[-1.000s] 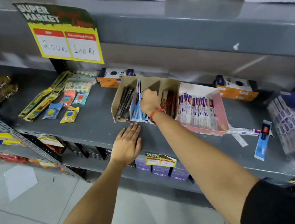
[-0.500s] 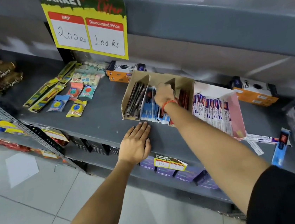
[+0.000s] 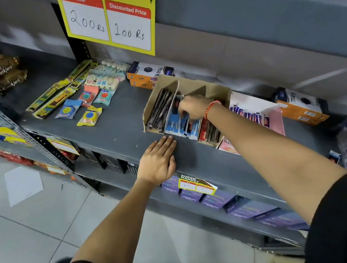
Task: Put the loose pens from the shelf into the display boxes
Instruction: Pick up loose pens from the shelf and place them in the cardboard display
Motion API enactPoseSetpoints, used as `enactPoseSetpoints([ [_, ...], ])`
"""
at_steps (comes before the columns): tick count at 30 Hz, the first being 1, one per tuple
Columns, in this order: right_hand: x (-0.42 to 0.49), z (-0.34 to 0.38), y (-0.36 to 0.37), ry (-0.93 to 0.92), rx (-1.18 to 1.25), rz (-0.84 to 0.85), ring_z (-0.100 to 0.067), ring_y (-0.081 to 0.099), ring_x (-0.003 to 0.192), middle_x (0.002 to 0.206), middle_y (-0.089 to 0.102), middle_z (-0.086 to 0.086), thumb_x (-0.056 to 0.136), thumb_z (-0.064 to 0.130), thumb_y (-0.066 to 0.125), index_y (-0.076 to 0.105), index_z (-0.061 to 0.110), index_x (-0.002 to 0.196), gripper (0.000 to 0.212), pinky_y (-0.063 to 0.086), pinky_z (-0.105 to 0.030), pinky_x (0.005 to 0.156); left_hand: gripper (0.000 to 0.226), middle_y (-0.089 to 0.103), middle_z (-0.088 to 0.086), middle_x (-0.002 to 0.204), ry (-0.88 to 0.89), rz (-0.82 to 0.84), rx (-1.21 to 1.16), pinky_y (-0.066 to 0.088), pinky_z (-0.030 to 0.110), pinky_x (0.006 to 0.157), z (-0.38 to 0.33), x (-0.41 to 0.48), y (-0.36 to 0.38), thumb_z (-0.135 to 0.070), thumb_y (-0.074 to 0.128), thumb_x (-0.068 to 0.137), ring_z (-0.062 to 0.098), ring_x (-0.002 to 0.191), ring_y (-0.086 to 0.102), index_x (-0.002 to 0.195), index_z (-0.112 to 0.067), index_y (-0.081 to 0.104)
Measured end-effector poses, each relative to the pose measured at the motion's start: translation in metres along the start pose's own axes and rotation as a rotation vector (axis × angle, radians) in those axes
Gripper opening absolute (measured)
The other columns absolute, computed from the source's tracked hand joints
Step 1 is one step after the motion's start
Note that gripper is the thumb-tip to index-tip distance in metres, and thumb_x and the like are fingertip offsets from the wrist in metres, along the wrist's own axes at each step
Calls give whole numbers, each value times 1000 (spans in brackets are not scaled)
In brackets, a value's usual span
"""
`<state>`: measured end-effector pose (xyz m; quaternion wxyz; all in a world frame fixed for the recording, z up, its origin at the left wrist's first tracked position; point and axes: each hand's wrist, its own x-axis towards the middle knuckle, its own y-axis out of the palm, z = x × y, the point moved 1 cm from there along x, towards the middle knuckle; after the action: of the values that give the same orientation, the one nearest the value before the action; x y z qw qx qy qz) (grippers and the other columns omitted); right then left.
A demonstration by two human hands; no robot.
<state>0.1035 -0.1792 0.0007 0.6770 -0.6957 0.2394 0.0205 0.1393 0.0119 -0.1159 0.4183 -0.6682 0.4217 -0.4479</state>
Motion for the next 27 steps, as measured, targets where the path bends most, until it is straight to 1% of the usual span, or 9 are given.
enactPoseSetpoints([
  [4,1,6,-4,-35,-100,65,-23,50,81,106,67,-13,73,-4,69,69,7,94,24,40,-29,65,51,57,13,130,0,5,9,35,38,102,0,0,0,-30,35,87,27,122,51,125,-6,58],
  [7,6,11,-6,-85,-147,78,-29,62,88,95,71,-13,74,-6,63,70,4,84,16,44,-32,66,51,57,12,130,-4,17,13,34,38,103,0,1,1,-30,35,86,27,123,50,125,-6,57],
  [11,6,7,-8,-116,-152,69,-25,57,76,75,60,-6,71,-7,61,60,11,59,22,45,-31,64,51,58,13,129,-3,10,14,35,37,102,-1,-1,-1,-30,35,86,28,121,52,124,-6,58],
  [15,-5,-7,-10,-99,-34,30,-24,60,78,75,60,-5,72,-9,61,63,8,67,17,44,-28,61,50,59,13,128,-9,2,12,35,38,101,-2,0,-2,-29,35,86,28,120,53,123,-5,59],
  [17,-12,-16,-13,-67,81,-50,-25,61,89,86,65,-10,78,-4,63,65,2,78,6,51,-35,78,50,58,13,129,-10,14,16,34,38,101,-2,-1,-2,-29,35,86,28,121,52,123,-5,59],
  [19,-20,-25,-23,-10,207,-150,-21,58,92,97,66,-8,83,3,64,68,1,91,10,48,-32,90,50,58,13,129,-13,17,21,35,38,102,-2,0,-2,-29,34,87,27,121,52,124,-5,58],
  [22,-26,-32,-36,107,538,-319,-14,52,91,97,60,-4,83,4,65,66,-2,99,16,38,-22,86,50,57,13,129,-12,24,20,36,38,102,-3,-1,-2,-29,34,87,27,122,51,125,-6,58],
  [25,-22,-28,-42,266,827,-635,-17,60,83,90,65,-10,81,5,68,65,-2,97,18,48,-24,79,50,57,13,130,-14,21,13,32,36,103,-3,-1,-3,-28,34,87,27,123,51,125,-5,57],
  [27,-10,-20,-41,408,920,-718,-23,67,87,95,70,-13,82,8,66,65,1,97,16,55,-32,85,49,58,13,129,-19,13,1,31,35,103,-3,-1,-3,-26,34,87,27,122,52,124,-5,58],
])
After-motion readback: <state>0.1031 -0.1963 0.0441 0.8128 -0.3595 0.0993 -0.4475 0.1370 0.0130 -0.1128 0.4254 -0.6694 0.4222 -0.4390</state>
